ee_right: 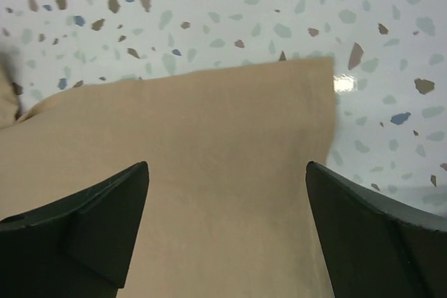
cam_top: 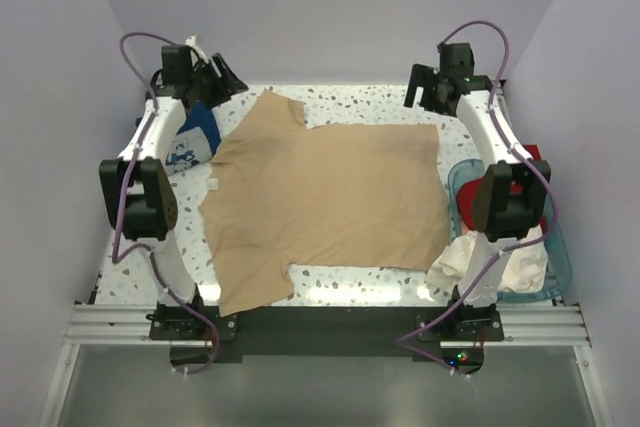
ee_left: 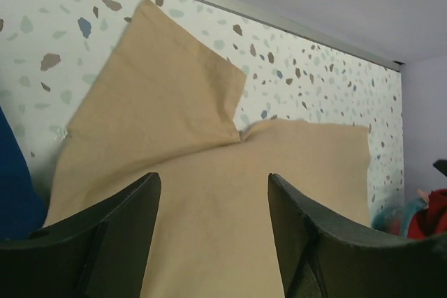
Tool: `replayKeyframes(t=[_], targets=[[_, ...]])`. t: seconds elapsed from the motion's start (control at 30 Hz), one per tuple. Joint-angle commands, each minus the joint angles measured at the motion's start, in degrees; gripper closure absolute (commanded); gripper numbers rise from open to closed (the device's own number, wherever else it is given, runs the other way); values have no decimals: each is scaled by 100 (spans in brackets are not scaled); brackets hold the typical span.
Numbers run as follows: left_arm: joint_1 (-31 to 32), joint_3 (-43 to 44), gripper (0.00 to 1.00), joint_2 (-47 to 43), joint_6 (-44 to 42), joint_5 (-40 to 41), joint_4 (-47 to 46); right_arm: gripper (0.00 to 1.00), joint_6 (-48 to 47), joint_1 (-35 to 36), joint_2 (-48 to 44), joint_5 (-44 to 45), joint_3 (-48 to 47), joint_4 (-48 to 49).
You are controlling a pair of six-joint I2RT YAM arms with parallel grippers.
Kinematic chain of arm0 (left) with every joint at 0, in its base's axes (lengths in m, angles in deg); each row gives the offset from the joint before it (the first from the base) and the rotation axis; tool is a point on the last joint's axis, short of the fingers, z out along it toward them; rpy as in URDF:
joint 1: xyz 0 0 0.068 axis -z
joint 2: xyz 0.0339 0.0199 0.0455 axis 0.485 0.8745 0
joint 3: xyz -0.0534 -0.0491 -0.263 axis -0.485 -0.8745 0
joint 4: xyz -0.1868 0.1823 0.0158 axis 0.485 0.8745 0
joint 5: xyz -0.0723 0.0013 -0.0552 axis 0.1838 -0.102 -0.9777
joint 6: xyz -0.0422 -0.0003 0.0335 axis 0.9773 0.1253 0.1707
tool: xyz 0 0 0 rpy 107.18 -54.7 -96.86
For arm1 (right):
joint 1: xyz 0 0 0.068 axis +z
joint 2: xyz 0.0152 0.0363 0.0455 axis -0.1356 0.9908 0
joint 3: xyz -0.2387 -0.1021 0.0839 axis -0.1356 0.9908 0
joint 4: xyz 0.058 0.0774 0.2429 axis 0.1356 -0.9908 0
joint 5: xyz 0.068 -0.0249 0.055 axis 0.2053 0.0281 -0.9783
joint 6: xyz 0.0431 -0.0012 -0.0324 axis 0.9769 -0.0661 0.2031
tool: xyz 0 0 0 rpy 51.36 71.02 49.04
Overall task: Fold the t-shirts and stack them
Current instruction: Flatten the tshirt out
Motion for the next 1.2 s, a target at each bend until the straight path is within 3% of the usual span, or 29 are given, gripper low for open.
replayKeyframes(t=[0.0,0.17,0.57,0.8,1.17], targets=[[57,-934,32,-1603,-423,90,-438,2,-100,87,-523,-765,-222,109],[163,-2533,31,-2405,-511,301,-474,1,-162,280,-1077,-1161,674,-5],[488,-4257,30,-2802,-309,152,-543,1,541,580,-2255,-1539,3258,12],[488,-4549,30,-2503,-212,152,-755,1,690,588,-2168,-1575,4111,276],[488,-4602,29,-1502,-151,99,-1106,2,813,597,-1518,-1364,4165,311]])
